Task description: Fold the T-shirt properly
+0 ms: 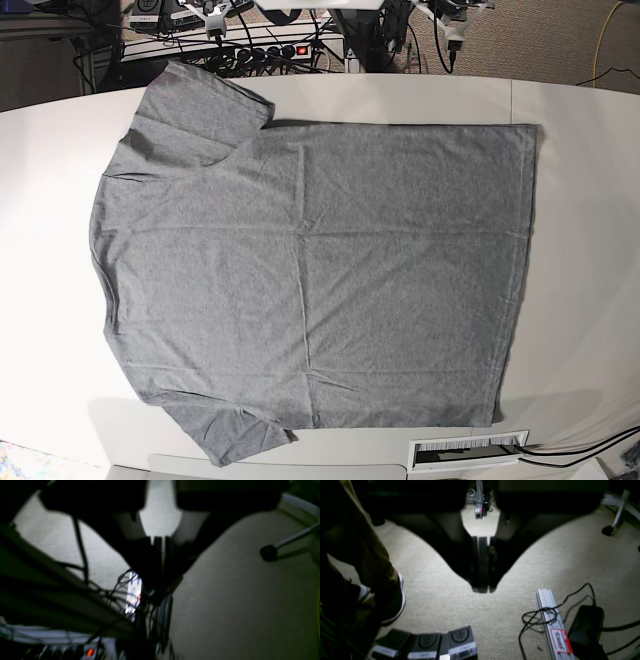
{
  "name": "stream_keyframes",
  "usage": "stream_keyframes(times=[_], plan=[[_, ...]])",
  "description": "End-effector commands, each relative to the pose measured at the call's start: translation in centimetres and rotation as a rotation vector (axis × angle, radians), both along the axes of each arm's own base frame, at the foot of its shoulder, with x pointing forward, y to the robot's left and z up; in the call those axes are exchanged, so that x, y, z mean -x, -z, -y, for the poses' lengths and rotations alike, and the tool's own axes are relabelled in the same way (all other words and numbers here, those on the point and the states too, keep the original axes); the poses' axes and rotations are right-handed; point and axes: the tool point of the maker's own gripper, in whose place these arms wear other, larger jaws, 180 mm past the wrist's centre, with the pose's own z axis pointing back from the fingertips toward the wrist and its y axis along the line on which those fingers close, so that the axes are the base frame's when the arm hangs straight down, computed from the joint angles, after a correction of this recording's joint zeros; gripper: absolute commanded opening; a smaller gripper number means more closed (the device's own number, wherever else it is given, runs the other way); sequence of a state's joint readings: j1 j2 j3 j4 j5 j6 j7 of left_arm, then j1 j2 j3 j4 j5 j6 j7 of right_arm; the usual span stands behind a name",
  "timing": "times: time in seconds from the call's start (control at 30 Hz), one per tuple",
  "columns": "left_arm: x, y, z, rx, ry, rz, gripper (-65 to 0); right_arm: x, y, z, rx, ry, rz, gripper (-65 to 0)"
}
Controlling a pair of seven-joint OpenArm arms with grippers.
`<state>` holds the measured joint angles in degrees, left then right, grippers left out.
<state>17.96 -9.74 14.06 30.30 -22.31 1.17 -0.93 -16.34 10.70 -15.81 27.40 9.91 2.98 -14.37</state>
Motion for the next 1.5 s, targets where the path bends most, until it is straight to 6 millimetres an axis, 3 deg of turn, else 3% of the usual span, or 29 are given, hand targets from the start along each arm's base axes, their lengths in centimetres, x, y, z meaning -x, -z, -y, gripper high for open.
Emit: stream_keyframes(times=[0.0,0.2,0.33,0.6,0.87,1.13,1.47], plan=[[2.9,-0.1,-0.8,-0.012,0.005,-0.058,-65.0,0.6,-0.2,1.0,0.015,-0.004,-0.015,-65.0],[5.8,-0.6,-2.6,-0.038,0.014,-0.084,-65.0,2.1,-1.0,3.8,0.051,-0.022,-0.040,-65.0],[7.9,-1.6,-2.7,-0.025,0.026,-0.091,-65.0,3.1,-2.2,5.8,0.042,-0.064,-0.046,-65.0],[9.7,-6.7,-2.5,0.031,0.127,0.021,-65.0,3.9,-6.2,8.8,0.050,-0.200,-0.004,-65.0],[8.9,-13.5,-1.6,0.010,0.352,0.193,-65.0,2.4,-12.2,8.9,0.027,-0.516,0.089,-65.0],[5.1,-19.4,-1.1,-0.133,0.549,0.417,-65.0,-2.0,-18.6,9.7,0.136,-0.621,0.241,-65.0],[1.2,-25.2,-1.2,-0.174,0.572,0.561,-65.0,-6.8,-25.9,10.5,0.257,-0.836,0.334,-65.0]])
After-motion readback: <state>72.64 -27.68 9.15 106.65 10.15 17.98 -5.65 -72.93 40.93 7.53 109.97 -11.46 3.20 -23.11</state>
